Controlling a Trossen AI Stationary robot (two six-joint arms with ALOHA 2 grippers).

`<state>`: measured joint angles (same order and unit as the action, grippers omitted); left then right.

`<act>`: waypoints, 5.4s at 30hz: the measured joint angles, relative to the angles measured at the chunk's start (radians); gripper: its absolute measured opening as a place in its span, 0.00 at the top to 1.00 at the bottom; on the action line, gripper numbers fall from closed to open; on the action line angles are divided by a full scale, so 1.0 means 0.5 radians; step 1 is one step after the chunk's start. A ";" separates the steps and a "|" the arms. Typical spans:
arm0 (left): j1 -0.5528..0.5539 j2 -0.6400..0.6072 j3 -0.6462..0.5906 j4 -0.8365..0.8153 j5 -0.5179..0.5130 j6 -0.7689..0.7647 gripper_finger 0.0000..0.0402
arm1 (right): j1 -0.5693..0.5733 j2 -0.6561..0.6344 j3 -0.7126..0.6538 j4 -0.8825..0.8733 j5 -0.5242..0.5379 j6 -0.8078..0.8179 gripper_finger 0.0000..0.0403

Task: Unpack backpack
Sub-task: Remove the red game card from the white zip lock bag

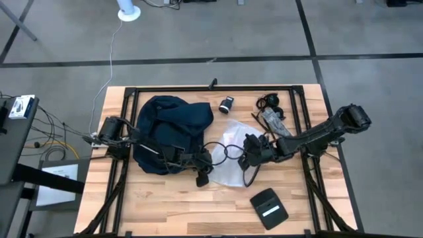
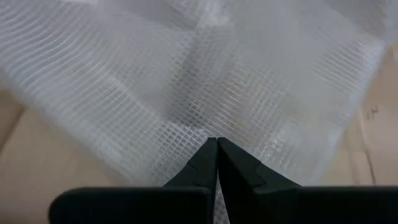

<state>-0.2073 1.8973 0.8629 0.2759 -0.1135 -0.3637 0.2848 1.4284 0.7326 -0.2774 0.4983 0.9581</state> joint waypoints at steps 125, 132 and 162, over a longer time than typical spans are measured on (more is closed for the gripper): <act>-0.059 0.011 -0.004 0.084 -0.139 0.205 1.00 | -0.087 0.426 -0.394 1.464 -0.221 -1.228 0.33; -0.068 0.011 -0.004 0.096 -0.095 0.263 1.00 | -0.132 0.426 -0.394 1.567 -0.227 -1.541 0.33; -0.238 0.006 0.001 0.037 0.082 0.029 1.00 | -0.102 0.417 -0.384 0.959 0.015 -2.257 0.33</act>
<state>-0.3263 1.9000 0.8635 0.2941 -0.0725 -0.3492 0.2340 1.6371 0.5408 0.2022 0.5058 -0.1703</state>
